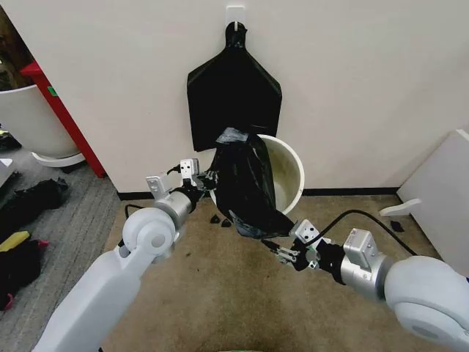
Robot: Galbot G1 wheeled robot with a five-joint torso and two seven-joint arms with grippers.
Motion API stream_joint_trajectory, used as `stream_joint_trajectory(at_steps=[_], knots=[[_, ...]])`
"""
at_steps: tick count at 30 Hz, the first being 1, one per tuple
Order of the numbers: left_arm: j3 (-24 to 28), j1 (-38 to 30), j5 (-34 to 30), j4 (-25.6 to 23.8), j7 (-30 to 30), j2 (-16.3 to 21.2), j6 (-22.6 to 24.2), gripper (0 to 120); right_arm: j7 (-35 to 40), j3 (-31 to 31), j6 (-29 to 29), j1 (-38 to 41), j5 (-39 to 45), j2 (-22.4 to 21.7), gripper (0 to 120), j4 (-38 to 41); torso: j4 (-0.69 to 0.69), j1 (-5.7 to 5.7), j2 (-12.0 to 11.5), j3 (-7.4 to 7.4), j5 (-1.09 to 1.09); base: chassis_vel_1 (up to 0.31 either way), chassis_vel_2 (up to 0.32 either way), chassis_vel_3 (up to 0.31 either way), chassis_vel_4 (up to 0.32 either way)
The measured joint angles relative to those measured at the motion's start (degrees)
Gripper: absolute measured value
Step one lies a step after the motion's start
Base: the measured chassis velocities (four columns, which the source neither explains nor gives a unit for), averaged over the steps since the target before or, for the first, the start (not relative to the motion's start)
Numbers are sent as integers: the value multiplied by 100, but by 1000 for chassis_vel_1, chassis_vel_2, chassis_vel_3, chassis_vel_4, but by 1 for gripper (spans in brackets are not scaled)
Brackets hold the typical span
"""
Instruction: Place the garbage bag over the trash bin.
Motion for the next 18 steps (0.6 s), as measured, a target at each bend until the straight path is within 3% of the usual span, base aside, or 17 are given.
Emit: stream_joint_trajectory(at_steps=[11, 15, 18], knots=[[-9, -25, 66, 125, -108, -12, -113, 4, 883, 605, -148, 13, 1343, 18, 97, -1, -1, 0, 0, 0, -2, 0, 0, 0, 0], [-22, -26, 98, 124, -108, 56, -127, 4, 834, 708, -53, 100, 1481, 59, 100, -4, -1, 0, 0, 0, 1, 0, 0, 0, 0], [-19, 7, 169, 83, -35, 116, -127, 4, 853, 1037, 86, 519, 2060, 80, 100, -5, 0, 0, 0, 0, -1, 0, 0, 0, 0]])
